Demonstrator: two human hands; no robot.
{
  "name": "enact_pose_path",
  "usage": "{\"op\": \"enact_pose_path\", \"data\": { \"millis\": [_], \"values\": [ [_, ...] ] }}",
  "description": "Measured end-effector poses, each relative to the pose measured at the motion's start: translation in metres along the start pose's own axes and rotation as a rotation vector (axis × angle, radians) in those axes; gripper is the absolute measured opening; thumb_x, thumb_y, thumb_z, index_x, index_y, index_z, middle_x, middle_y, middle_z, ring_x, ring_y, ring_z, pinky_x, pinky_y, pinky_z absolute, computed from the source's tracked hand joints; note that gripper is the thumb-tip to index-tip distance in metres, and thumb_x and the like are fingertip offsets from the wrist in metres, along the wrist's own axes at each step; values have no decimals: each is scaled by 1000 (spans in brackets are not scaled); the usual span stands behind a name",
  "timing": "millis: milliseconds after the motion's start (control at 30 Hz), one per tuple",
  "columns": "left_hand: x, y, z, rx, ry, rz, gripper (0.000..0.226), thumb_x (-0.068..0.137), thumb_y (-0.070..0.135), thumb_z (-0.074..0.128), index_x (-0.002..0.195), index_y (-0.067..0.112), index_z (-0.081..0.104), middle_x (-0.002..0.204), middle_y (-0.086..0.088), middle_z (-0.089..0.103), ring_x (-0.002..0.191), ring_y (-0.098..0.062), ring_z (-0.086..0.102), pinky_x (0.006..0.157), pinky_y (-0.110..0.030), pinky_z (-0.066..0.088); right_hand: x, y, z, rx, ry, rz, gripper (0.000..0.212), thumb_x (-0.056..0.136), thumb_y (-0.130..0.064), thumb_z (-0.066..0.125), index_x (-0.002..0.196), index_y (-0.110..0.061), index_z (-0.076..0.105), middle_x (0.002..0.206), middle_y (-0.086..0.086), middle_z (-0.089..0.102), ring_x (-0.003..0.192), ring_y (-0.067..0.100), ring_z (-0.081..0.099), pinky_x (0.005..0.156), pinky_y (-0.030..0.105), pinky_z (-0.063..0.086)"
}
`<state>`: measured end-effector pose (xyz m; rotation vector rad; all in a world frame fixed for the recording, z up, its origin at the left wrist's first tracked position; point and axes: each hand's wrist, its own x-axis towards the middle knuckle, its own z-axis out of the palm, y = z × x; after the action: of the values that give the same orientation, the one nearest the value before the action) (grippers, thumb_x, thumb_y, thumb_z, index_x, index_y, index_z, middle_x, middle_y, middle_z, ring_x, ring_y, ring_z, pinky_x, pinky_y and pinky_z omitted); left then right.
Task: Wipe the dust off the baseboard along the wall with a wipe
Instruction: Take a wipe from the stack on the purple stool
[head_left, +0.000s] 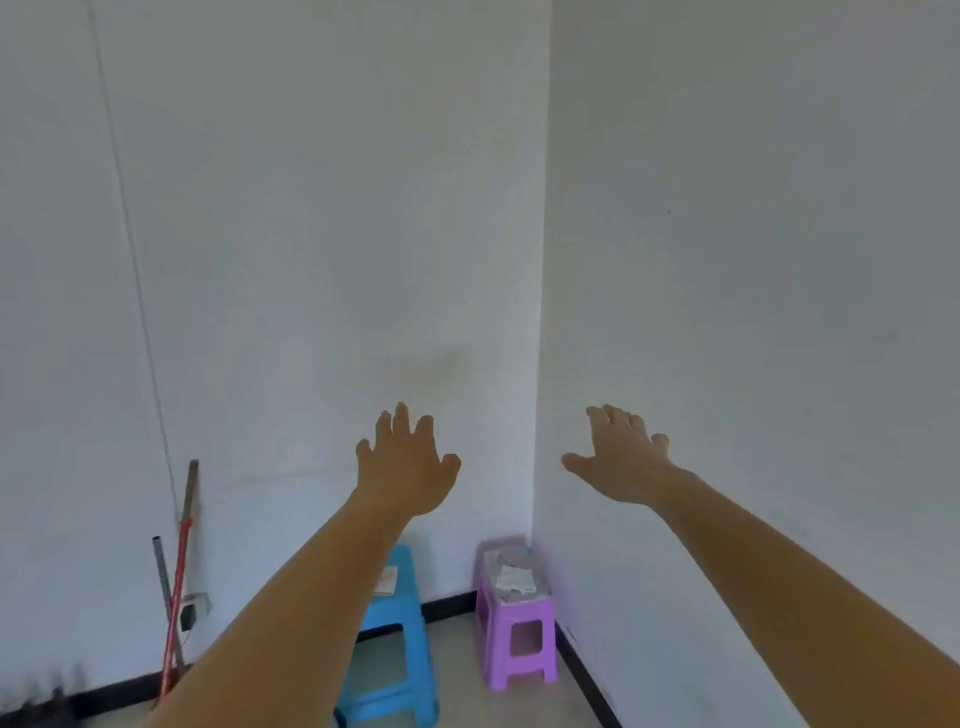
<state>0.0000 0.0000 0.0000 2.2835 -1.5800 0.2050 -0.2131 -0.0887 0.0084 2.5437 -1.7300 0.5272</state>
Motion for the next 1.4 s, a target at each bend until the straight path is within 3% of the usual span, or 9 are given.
{"op": "enact_pose_path", "data": {
  "millis": [467,733,833,967,1200,1400],
  "values": [
    [174,22,104,10,-39,40,62,97,42,34,152,18,17,161,-9,3,147,-26,4,117,-46,16,167,35,86,-25,-18,-10,66,92,-48,44,145,-14,26,150,5,28,137,25,26,109,48,24],
    [350,13,192,15,-82,106,60,97,41,35,150,18,21,160,-9,11,146,-25,10,117,-46,19,338,43,173,-11,-38,35,65,92,-47,44,145,-13,27,149,4,31,136,24,28,108,46,26],
    [418,11,231,-20,-95,104,57,97,38,36,148,16,26,156,-8,24,142,-24,23,112,-42,27,394,50,213,-5,-60,61,65,92,-46,42,145,-14,26,149,3,31,136,23,28,108,45,27],
    [476,14,298,-108,-179,32,54,96,34,39,145,14,32,146,-7,39,132,-23,37,103,-39,35,442,71,269,-7,-138,111,63,92,-45,43,144,-14,28,148,4,32,135,23,30,106,45,27],
    [551,25,438,-96,-382,36,54,96,33,38,146,14,29,150,-6,33,134,-23,33,105,-38,34,529,122,386,-12,-327,153,62,93,-44,43,144,-14,28,148,4,32,135,23,30,108,46,27],
    [603,25,571,-107,-571,-111,52,96,34,40,143,14,34,149,-4,35,134,-22,34,106,-38,33,596,176,515,2,-579,138,57,94,-41,42,143,-15,30,147,5,33,134,23,31,108,43,27]
  ]
}}
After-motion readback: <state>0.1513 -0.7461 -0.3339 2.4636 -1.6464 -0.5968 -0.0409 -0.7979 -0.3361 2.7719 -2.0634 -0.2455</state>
